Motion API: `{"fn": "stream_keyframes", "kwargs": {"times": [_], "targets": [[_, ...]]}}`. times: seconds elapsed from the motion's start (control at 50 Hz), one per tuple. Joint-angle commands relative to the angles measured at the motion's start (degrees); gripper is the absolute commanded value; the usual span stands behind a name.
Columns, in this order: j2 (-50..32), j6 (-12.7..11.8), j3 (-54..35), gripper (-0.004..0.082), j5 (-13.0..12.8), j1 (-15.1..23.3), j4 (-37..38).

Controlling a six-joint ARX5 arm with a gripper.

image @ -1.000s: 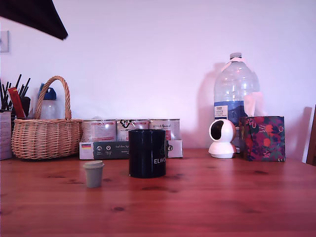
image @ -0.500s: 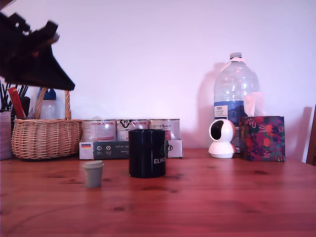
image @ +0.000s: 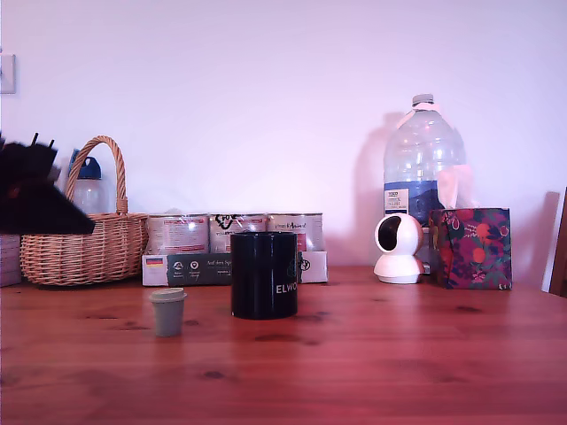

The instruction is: Pick up the coffee capsules from the table one by one and drop them inside the nearest coffee cup

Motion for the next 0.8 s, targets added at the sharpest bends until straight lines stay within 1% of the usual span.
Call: {"fn": "stream_keyframes", "kwargs": {"times": [0.0, 0.26, 0.34, 0.36, 0.4, 0.46, 0.48, 0.5, 0.54, 0.58, 0.62, 0.64, 0.78], "targets": [[0.28, -0.26, -1.6, -0.0019, -0.13, 0.22, 0.7], [0.28, -0.22, -2.05, -0.0017, -0.13, 0.22, -1.31], [0.28, -0.26, -2.01, 0.0002, -0.13, 0.2, -1.53], [0.28, -0.26, -1.99, 0.0031, -0.11, 0.22, -1.64], [0.28, -0.26, -1.99, 0.0124, -0.11, 0.22, -2.47], [0.39, -0.24, -1.99, 0.0375, -0.35, 0.2, -3.26], [0.7, -0.24, -1.99, 0.0475, -0.44, 0.22, -3.21], [0.87, -0.24, -1.99, 0.0545, -0.61, 0.22, -3.21], [1.29, 0.35, -1.99, 0.0646, -0.61, 0.22, -3.58], [1.86, 1.27, -2.01, 0.0678, 0.13, 0.2, -3.65], [2.56, 1.75, -2.01, 0.0677, 1.05, 0.2, -3.45], [2.95, 3.06, -2.01, 0.0677, 1.42, 0.2, -3.21], [6.47, 3.23, -2.03, 0.0677, 1.66, 0.2, 0.9]]}}
